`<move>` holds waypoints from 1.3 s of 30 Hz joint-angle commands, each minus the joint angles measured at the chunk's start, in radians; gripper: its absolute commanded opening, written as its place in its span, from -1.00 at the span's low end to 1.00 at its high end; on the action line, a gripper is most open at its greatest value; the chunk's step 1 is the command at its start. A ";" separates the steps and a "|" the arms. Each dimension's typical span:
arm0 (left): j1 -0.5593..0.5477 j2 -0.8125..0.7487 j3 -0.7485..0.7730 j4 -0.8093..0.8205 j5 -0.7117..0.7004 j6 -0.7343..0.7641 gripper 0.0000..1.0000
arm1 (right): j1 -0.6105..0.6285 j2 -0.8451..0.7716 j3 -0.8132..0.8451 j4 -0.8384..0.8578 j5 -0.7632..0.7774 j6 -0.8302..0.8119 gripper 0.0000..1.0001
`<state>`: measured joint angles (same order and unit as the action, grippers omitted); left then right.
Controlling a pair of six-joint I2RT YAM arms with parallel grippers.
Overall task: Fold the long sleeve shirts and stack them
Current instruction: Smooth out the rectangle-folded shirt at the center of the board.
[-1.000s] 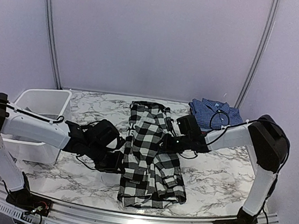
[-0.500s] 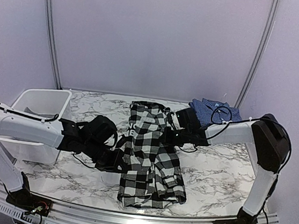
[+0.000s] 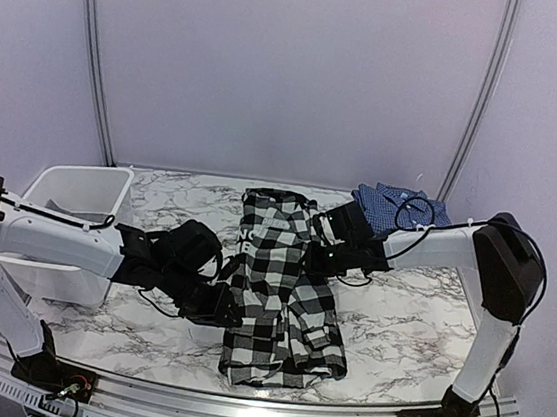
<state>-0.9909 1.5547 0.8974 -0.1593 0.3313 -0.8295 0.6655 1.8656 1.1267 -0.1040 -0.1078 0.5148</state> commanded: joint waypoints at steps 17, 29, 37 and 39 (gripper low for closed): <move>-0.018 0.192 0.085 0.004 -0.106 0.011 -0.37 | 0.069 -0.102 -0.002 -0.075 0.098 -0.035 -0.51; -0.022 0.216 0.104 0.004 -0.121 0.014 -0.37 | 0.071 -0.123 0.002 -0.091 0.103 -0.044 -0.51; -0.023 0.172 0.113 -0.001 -0.102 0.012 -0.98 | 0.071 -0.129 0.005 -0.104 0.142 -0.053 -0.51; -0.025 0.146 0.116 -0.009 -0.095 0.014 -1.00 | 0.072 -0.131 0.007 -0.110 0.151 -0.059 -0.51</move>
<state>-1.0084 1.7531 0.9863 -0.1574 0.2264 -0.8234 0.7288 1.7687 1.1267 -0.1936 0.0048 0.4736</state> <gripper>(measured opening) 0.009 0.245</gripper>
